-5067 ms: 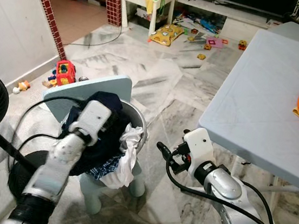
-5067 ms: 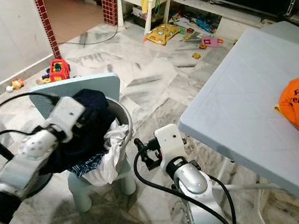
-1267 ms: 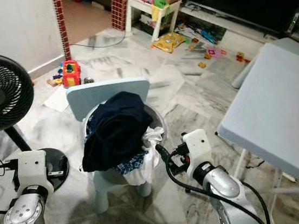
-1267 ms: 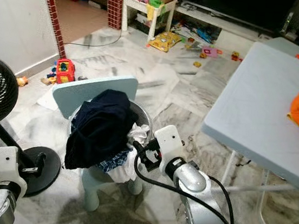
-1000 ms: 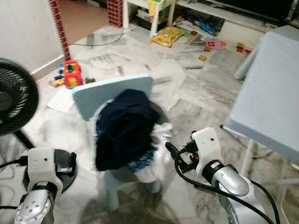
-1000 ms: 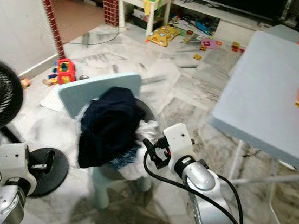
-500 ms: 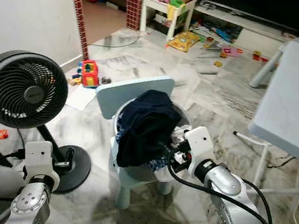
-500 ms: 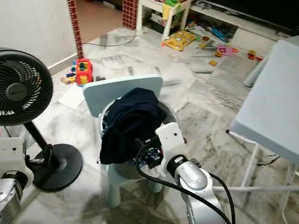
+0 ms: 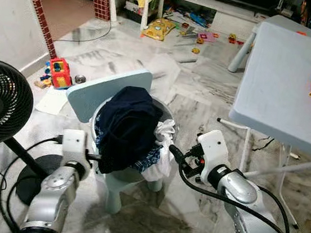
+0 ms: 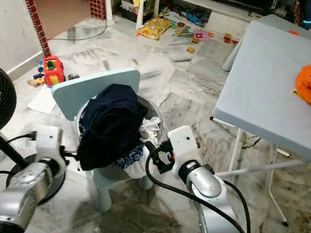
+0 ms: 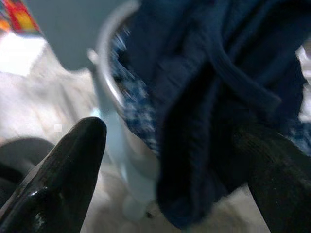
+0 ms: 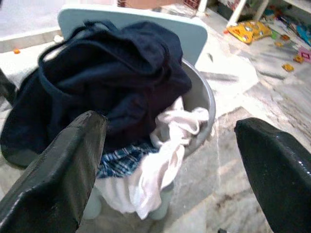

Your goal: Hang hanger

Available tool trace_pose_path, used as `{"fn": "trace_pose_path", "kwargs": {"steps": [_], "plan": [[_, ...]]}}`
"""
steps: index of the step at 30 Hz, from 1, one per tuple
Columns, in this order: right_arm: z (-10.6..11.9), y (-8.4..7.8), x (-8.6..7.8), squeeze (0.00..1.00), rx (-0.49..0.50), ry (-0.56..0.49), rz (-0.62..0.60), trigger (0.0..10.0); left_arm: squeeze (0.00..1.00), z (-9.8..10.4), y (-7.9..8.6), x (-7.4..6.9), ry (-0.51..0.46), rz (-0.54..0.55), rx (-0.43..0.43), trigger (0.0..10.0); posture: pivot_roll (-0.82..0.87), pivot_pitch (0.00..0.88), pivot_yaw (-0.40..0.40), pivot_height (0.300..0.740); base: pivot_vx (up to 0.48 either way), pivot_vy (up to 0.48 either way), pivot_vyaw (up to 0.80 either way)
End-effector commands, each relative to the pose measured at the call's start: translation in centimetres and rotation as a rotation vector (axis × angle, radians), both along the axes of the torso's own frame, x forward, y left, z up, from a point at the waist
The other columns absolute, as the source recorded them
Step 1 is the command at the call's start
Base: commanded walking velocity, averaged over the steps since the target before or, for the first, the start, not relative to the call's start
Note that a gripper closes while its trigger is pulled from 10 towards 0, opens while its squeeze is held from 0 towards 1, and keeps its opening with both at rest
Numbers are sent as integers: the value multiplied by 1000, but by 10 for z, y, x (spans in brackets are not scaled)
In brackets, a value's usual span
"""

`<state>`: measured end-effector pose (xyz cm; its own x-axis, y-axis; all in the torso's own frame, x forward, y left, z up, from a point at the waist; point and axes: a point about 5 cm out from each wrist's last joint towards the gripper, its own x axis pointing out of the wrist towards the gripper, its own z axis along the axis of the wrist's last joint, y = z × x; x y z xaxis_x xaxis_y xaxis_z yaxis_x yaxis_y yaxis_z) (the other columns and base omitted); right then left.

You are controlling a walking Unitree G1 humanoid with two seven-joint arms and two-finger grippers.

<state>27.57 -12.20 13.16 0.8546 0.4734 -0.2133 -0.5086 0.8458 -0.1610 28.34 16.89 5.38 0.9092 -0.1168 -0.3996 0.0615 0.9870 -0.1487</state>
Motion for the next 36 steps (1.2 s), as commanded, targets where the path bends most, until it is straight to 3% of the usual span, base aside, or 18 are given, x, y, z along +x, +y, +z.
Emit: {"fn": "trace_pose_path", "kwargs": {"steps": [1, 12, 17, 18, 19, 20, 36], "plan": [[3, -4, -3, 0, -2, 0, -7, 10000, 0, -8, -6, -1, 60, -27, -17, 10000, -128, 139, -34, 740, 0, 0, 0], [10, -10, -20, 0, -18, 36, -6, 10000, 0, -18, -6, 5, 209, -45, -44, 10000, -194, 201, -43, 740, 0, 0, 0], [11, -12, -23, 0, -21, 46, -10, 10000, 0, -16, -6, 10, 212, -60, -57, 10000, -202, 213, -43, 740, 0, 0, 0], [12, -12, -24, 0, -21, 49, -12, 10000, 0, -15, -5, 13, 206, -60, -59, 4471, -207, 220, -39, 740, 0, 0, 0], [13, -12, -25, 0, -20, 51, -13, 10000, 0, -15, -4, 15, 203, -60, -69, 1608, -210, 223, -38, 740, 0, 0, 0], [13, -11, -25, 0, -20, 53, -15, 10000, 0, -14, -4, 17, 207, -63, -79, 0, -211, 224, -37, 740, 0, 0, 0], [14, -16, -32, 0, -26, 82, -33, 10000, 0, -16, -1, 33, 191, -58, -72, 0, -241, 229, -15, 740, 0, 0, 0]]}}
